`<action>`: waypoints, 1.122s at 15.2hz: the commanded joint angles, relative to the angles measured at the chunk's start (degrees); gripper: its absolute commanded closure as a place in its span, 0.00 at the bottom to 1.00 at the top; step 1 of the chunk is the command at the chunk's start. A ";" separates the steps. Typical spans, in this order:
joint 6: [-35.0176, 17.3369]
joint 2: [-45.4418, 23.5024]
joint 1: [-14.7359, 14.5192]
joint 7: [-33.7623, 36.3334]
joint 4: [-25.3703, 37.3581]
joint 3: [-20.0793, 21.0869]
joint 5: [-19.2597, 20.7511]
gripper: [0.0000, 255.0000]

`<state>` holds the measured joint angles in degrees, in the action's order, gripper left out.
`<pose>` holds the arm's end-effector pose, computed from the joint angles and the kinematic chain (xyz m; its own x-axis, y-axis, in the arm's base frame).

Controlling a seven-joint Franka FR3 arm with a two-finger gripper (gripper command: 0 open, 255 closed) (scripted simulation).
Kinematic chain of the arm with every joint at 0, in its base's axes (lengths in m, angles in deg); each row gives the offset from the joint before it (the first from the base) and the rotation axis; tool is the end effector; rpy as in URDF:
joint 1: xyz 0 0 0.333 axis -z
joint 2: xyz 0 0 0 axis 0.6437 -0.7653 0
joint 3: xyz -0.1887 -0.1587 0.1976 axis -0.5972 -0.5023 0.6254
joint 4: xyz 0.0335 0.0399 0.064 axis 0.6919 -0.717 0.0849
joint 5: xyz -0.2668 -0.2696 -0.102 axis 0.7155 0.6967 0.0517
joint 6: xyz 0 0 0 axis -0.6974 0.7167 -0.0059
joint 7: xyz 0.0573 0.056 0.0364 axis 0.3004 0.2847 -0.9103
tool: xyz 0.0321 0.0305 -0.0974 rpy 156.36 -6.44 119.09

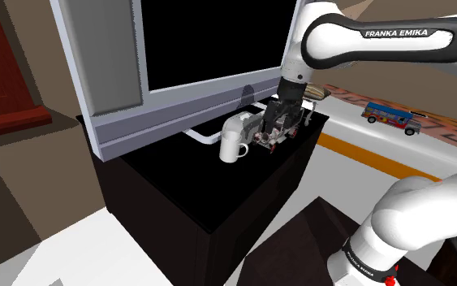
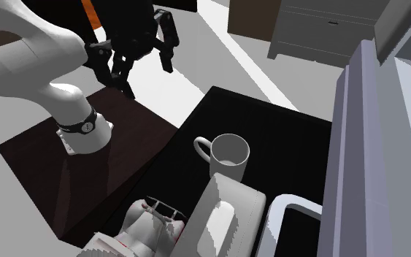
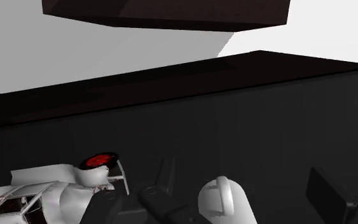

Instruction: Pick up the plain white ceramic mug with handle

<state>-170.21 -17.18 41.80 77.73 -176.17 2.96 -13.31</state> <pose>0.3706 0.0709 0.5461 0.9999 -0.0007 0.0157 0.0002 -0.9981 -0.0618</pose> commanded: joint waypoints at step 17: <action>-17.88 -33.89 2.98 27.85 18.41 12.42 13.59 0.00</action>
<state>-187.45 -50.57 44.82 105.12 -157.63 15.32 -0.08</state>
